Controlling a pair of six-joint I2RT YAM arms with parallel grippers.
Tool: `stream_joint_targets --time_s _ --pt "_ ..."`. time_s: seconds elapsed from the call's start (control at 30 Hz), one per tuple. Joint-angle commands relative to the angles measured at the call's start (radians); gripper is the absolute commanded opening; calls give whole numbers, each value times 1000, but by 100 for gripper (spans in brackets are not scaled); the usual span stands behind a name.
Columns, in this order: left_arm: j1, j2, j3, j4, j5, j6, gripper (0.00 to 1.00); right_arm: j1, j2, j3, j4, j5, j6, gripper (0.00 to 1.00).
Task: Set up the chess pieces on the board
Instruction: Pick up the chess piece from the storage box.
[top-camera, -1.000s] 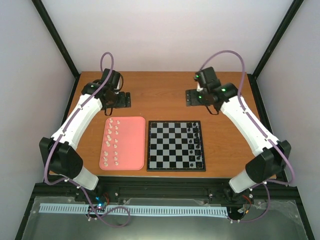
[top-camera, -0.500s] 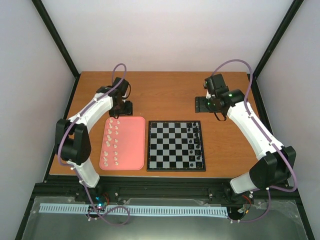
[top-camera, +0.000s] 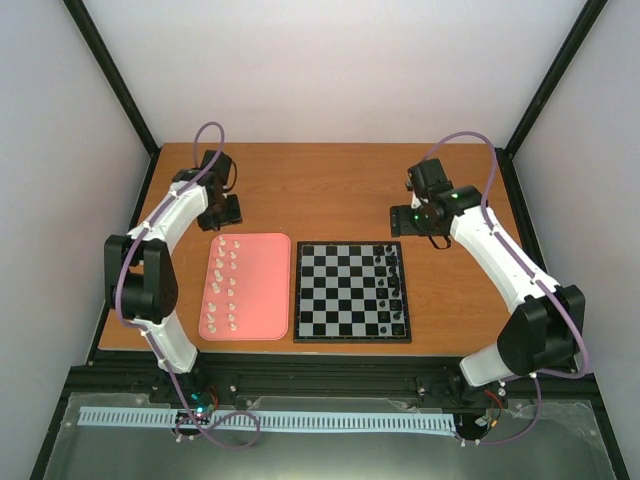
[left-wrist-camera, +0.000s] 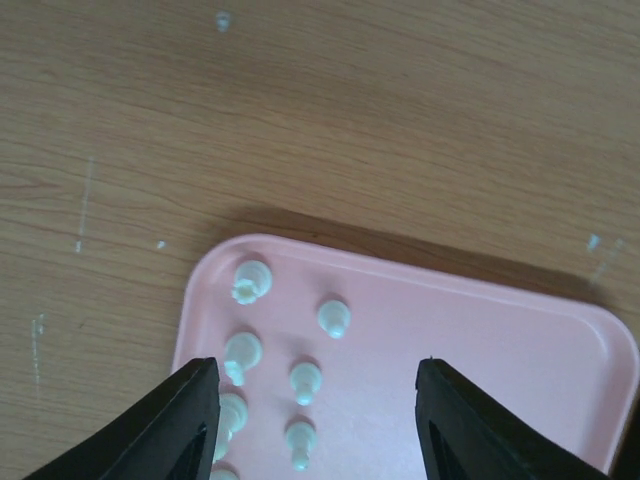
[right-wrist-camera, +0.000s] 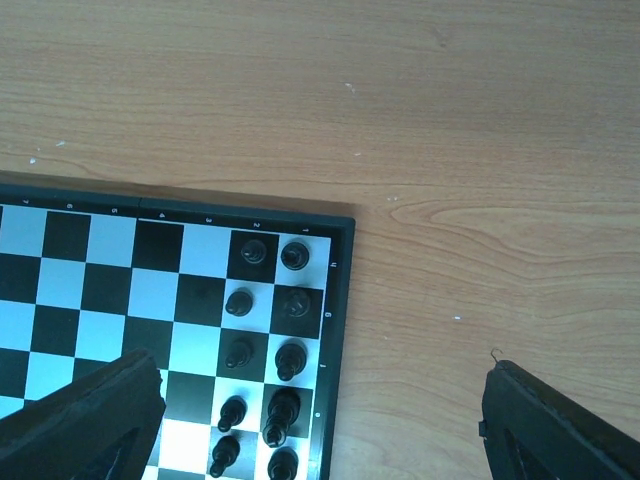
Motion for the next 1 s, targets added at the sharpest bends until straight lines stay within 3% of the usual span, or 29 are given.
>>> stream_joint_targets --time_s 0.0,0.23,0.97 --pt "24 26 0 12 -18 -23 55 -13 23 -4 21 -9 -13 100" --pt "57 98 1 38 37 -52 44 -22 37 18 7 -5 -16 100" --pt "112 129 -49 72 49 -53 42 -23 52 29 -9 -16 -17 100"
